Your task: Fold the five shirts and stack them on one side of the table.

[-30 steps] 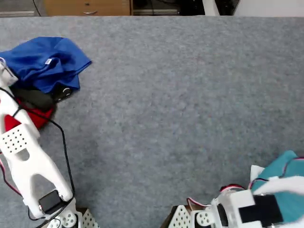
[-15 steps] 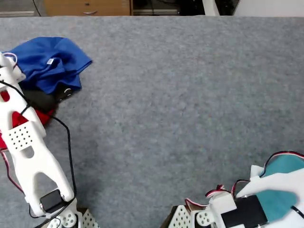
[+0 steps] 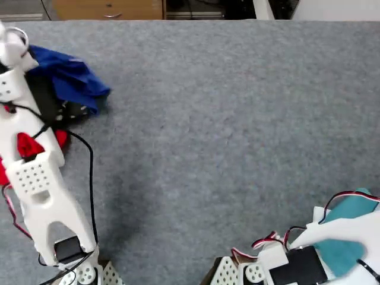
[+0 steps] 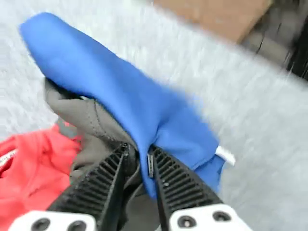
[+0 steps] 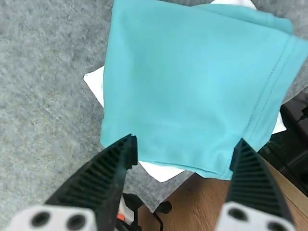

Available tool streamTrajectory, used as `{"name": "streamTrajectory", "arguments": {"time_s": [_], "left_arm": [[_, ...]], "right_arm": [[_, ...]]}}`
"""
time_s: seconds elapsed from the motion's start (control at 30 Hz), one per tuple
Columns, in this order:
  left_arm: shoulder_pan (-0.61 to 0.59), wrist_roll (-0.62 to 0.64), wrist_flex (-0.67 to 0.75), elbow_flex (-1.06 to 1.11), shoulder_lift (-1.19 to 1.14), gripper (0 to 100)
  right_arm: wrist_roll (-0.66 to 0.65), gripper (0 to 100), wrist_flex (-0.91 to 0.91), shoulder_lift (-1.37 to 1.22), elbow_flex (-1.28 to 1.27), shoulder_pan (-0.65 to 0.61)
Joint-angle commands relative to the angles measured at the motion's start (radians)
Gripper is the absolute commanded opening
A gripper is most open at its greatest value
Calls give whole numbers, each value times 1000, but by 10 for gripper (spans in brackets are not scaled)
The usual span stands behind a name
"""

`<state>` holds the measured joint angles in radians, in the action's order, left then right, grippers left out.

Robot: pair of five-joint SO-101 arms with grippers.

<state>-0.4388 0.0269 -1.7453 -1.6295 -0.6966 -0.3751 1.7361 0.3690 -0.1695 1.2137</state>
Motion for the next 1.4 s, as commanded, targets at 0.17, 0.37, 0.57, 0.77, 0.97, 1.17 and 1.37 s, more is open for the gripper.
{"name": "streamTrajectory", "arguments": {"time_s": [0.17, 0.37, 0.57, 0.77, 0.97, 1.17, 1.37], "left_arm": [[-140, 189, 34, -40, 274, 19], [-296, 247, 77, -31, 263, 19], [-315, 210, 69, -31, 84, 22], [-282, 92, -15, -32, -67, 136], [-318, 89, -15, -25, -116, 185], [-408, 86, -15, 213, -168, 188], [-364, 18, 2, 385, -300, 185]], "right_arm": [[8, 314, 3, 38, -5, -19], [8, 314, 3, 38, -5, -21], [9, 314, 3, 36, -5, -42], [12, 314, 3, 38, -5, -73], [12, 314, 6, 38, -5, -97], [12, 314, 6, 33, -5, -96], [12, 314, 8, 35, -5, -130]]}}
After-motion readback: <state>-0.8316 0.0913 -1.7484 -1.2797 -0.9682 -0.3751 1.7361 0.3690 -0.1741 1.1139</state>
